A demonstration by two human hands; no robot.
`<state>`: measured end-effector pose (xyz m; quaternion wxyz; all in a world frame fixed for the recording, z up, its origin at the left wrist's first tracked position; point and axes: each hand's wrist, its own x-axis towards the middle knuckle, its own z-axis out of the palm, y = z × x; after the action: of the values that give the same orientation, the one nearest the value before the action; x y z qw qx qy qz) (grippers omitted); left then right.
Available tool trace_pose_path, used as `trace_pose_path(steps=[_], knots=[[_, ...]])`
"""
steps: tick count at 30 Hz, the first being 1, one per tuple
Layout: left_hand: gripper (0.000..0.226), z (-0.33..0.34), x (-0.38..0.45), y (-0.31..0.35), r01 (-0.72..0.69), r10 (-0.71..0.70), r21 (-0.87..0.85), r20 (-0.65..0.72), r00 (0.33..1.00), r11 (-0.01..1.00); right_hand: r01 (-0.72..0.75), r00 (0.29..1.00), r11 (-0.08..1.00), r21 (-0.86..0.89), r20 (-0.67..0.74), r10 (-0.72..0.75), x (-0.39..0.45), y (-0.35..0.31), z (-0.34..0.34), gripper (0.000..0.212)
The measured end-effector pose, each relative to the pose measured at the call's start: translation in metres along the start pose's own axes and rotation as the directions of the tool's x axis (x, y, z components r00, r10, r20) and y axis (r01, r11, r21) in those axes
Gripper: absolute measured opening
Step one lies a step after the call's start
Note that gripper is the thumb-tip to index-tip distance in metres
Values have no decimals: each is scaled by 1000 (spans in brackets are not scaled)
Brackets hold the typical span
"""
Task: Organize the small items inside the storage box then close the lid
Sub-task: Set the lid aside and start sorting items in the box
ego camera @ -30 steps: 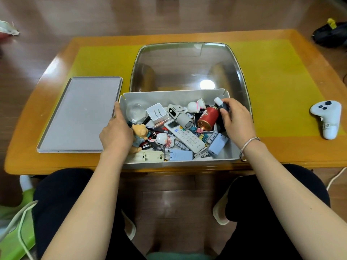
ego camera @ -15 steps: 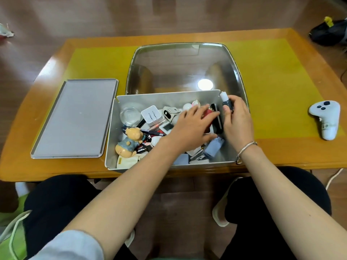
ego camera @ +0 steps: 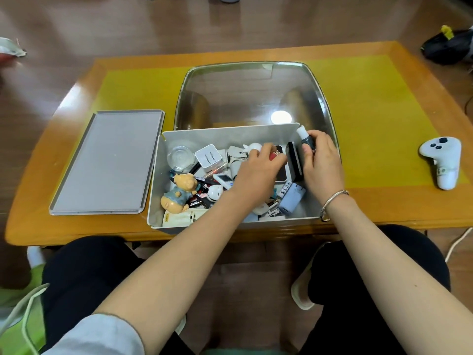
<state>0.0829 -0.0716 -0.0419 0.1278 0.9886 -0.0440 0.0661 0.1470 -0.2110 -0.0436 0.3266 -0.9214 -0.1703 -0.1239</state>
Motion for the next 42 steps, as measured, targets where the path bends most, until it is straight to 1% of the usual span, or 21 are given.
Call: trace_pose_path(steps=[3, 5, 8, 10, 13, 14, 15, 17, 19, 20, 21, 22, 24, 25, 29, 32, 34, 36, 38, 39, 42], knots=[[34, -21, -9, -8, 33, -47, -85, -163, 986, 996, -1, 1000, 1000, 4, 0, 1, 0, 0, 0, 27], [31, -31, -18, -19, 71, -89, -93, -207, 974, 993, -7, 1000, 1000, 7, 0, 7, 0, 0, 0, 28], [30, -33, -36, -36, 152, -158, -49, -148, 976, 987, -14, 1000, 1000, 17, -3, 14, 0, 1, 1, 28], [24, -30, -45, -43, 242, -238, 35, -98, 966, 970, -23, 1000, 999, 32, -9, 23, 1, 1, 1, 28], [27, -25, -44, -36, 339, -328, 140, -98, 940, 930, -32, 999, 998, 49, -18, 33, 1, 2, 1, 28], [29, -24, -41, -31, 332, -318, 138, -119, 941, 933, -32, 999, 998, 57, -22, 34, 1, 2, 1, 28], [32, -23, -35, -25, 294, -278, 118, -137, 951, 948, -33, 999, 997, 69, -29, 35, 0, 3, 1, 28], [39, -20, -17, -13, 130, -121, 70, -116, 986, 989, -42, 998, 994, 97, -48, 47, 0, 3, 1, 28], [52, -13, 1, 0, -61, 62, 62, -10, 998, 996, -58, 996, 992, 109, -54, 65, 0, 4, 0, 28], [57, -7, 10, 6, -115, 111, 70, 58, 992, 991, -64, 996, 992, 107, -49, 70, 0, 4, 0, 28], [63, -1, 17, 10, -132, 121, 85, 128, 984, 988, -69, 996, 992, 104, -43, 74, -1, 3, 0, 29], [69, 5, 23, 13, -123, 101, 102, 196, 975, 987, -75, 996, 992, 102, -40, 79, -1, 3, 0, 29], [76, 14, 31, 15, -78, 37, 131, 285, 958, 988, -80, 995, 992, 99, -43, 85, 0, 2, 0, 29], [76, 17, 34, 15, -60, 14, 146, 294, 956, 987, -77, 996, 993, 93, -45, 82, -1, 2, 0, 29], [57, 23, 40, 21, 4, -63, 223, 261, 963, 975, -67, 996, 995, 79, -49, 71, 0, 2, 0, 28], [40, 31, 33, 32, 146, -190, 221, 192, 963, 964, -72, 996, 994, 79, -44, 76, -1, 2, 1, 27], [32, 38, 30, 40, 248, -272, 169, 141, 952, 954, -75, 996, 995, 72, -47, 79, -2, 3, 1, 27], [35, 39, 33, 44, 344, -359, 106, 194, 913, 933, -69, 996, 995, 66, -49, 73, -2, 2, 1, 27], [47, 36, 42, 45, 423, -426, 75, 294, 856, 903, -71, 996, 996, 60, -44, 74, -2, 2, 1, 27], [53, 34, 46, 44, 445, -444, 75, 321, 836, 892, -72, 996, 996, 57, -42, 74, -2, 2, 1, 26], [58, 33, 53, 41, 460, -459, 81, 324, 827, 884, -63, 997, 996, 66, -41, 66, -2, 3, 0, 26]])
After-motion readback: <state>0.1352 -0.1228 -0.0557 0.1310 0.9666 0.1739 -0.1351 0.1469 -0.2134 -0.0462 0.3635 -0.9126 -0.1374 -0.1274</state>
